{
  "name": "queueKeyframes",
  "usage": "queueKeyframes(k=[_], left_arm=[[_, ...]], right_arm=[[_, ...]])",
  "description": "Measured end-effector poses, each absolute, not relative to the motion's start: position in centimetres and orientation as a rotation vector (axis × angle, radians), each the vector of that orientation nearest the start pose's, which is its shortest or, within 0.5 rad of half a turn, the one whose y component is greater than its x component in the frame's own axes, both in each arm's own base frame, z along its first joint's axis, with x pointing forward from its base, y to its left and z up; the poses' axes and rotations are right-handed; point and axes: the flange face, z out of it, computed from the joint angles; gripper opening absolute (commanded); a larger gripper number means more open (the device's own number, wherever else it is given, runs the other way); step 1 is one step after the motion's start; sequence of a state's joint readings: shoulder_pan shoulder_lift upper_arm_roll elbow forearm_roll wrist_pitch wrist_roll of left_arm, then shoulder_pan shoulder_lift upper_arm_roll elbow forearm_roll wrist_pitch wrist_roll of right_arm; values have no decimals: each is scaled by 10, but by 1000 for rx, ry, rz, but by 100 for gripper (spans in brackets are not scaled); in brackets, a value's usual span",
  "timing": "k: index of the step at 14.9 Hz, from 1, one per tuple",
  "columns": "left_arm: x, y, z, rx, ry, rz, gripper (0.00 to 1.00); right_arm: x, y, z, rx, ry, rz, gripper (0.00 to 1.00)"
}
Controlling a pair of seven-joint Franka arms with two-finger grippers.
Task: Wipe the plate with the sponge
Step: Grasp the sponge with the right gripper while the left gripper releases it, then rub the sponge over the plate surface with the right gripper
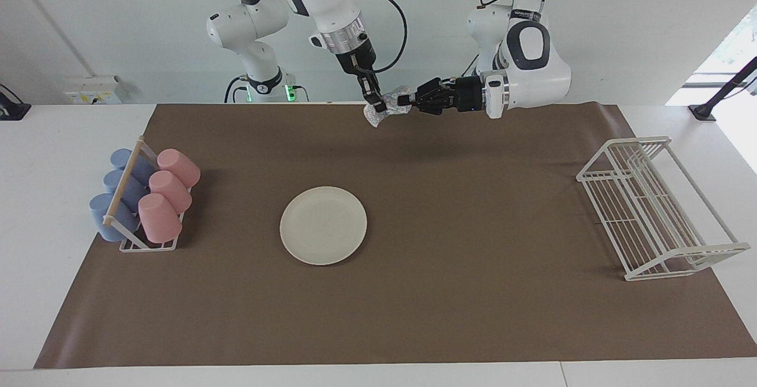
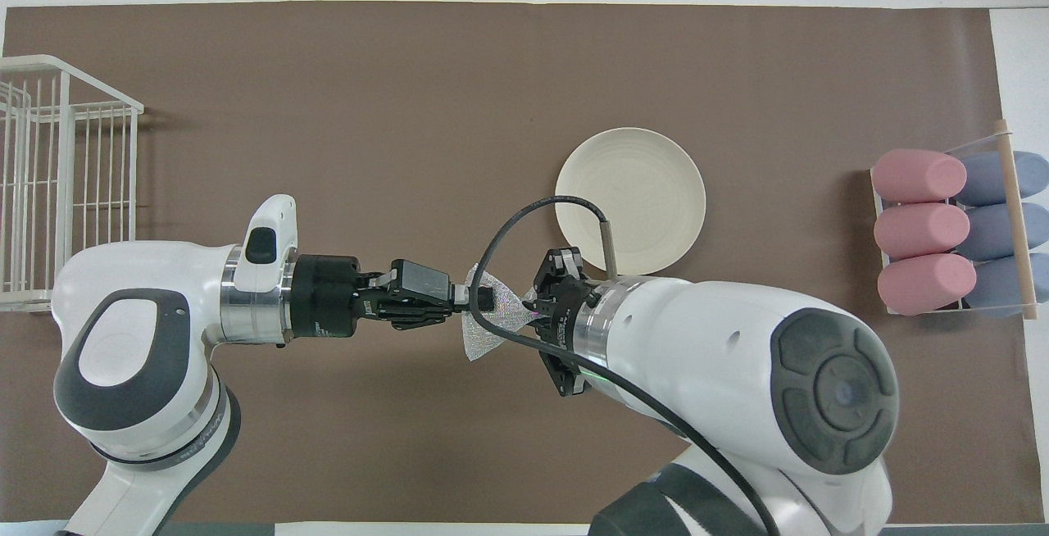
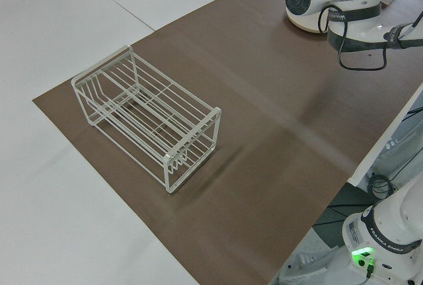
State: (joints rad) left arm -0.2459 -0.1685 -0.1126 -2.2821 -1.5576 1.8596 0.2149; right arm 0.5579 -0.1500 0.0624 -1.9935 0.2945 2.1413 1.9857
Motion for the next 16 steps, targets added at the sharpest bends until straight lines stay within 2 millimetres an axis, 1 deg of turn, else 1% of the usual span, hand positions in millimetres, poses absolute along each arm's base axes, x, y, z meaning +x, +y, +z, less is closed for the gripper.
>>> queueKeyframes(k=[1, 2, 3, 7, 9, 11, 12, 13, 14, 16], left_arm=[[438, -249, 469, 1750, 166, -304, 19], [438, -249, 469, 1750, 166, -303, 98], [438, -249, 469, 1749, 166, -302, 100], [437, -245, 475, 1767, 166, -303, 100], [437, -239, 473, 1829, 154, -309, 100], [437, -227, 469, 1930, 130, -310, 100], [438, -220, 467, 1986, 108, -304, 100], [438, -213, 463, 2055, 77, -300, 100], [439, -206, 460, 2125, 45, -295, 100], [445, -187, 458, 2242, 2, -269, 100]], right_arm=[[433, 327, 559, -2044, 1880, 243, 0], [433, 327, 559, -2044, 1880, 243, 0], [433, 327, 559, -2044, 1880, 243, 0], [433, 327, 559, -2044, 1880, 243, 0], [433, 327, 559, -2047, 1877, 242, 0], [436, 322, 557, -2071, 1852, 233, 0], [441, 315, 555, -2085, 1836, 222, 0], [450, 302, 550, -2105, 1821, 208, 0], [459, 289, 541, -2131, 1807, 197, 0], [481, 268, 514, -2172, 1788, 178, 0]])
